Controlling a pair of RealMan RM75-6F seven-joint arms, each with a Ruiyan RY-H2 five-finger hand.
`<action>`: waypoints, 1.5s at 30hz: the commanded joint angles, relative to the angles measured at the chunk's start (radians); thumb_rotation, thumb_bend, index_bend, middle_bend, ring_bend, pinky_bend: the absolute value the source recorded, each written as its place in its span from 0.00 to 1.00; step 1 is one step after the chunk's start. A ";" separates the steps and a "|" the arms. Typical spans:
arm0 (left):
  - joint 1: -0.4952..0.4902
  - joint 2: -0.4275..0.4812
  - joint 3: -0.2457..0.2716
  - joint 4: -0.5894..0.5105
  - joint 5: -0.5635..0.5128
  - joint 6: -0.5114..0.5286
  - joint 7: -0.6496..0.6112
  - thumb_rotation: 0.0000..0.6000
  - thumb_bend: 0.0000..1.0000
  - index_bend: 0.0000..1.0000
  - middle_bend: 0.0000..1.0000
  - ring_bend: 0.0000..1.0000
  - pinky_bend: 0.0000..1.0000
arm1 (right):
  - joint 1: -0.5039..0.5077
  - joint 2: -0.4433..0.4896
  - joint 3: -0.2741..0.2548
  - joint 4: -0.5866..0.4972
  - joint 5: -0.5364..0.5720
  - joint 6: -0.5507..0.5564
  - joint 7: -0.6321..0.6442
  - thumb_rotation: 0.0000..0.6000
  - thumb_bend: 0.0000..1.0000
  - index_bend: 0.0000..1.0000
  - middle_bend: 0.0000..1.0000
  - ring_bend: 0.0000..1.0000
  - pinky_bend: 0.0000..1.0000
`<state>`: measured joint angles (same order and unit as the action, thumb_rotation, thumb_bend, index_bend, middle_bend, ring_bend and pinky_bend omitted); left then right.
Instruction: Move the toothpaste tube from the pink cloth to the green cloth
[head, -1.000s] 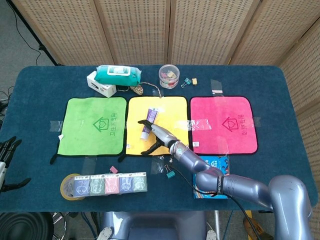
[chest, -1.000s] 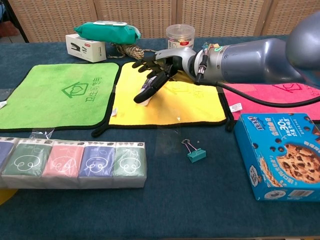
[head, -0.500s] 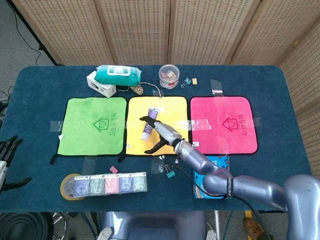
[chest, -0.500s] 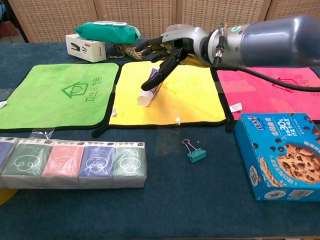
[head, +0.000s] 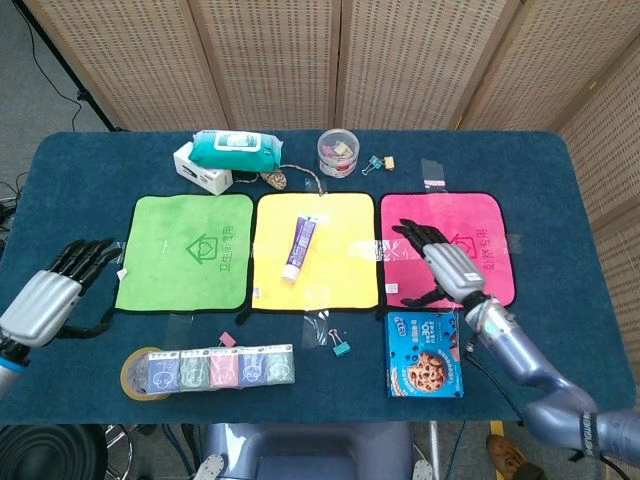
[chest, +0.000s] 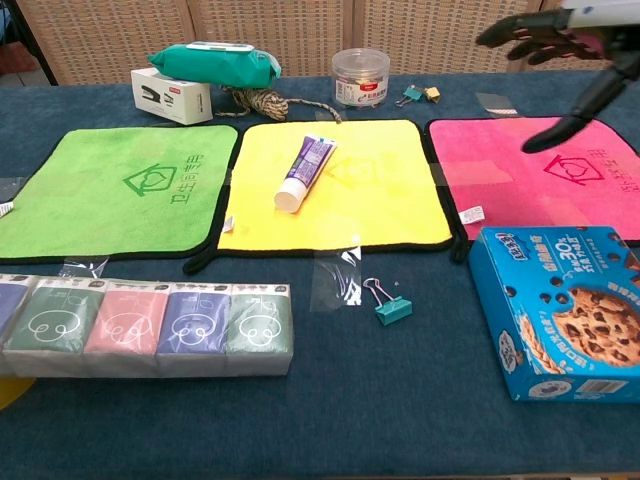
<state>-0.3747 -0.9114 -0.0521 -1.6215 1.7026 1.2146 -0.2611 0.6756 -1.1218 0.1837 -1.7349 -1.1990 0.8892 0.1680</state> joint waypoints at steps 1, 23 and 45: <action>-0.130 -0.006 -0.032 0.032 0.072 -0.109 -0.037 1.00 0.00 0.00 0.00 0.00 0.00 | -0.099 0.054 -0.079 0.005 -0.093 0.101 -0.022 1.00 0.00 0.00 0.00 0.00 0.00; -0.628 -0.455 -0.054 0.347 0.106 -0.498 -0.082 1.00 0.00 0.13 0.00 0.00 0.00 | -0.446 -0.055 -0.161 0.247 -0.128 0.490 -0.073 1.00 0.00 0.00 0.00 0.00 0.00; -0.894 -0.812 0.048 0.761 0.043 -0.659 -0.355 0.96 0.00 0.18 0.00 0.00 0.00 | -0.443 -0.053 -0.099 0.339 -0.106 0.381 0.065 1.00 0.00 0.00 0.00 0.00 0.00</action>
<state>-1.2510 -1.7022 -0.0234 -0.8824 1.7433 0.5523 -0.5878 0.2335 -1.1758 0.0829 -1.3978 -1.3029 1.2722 0.2298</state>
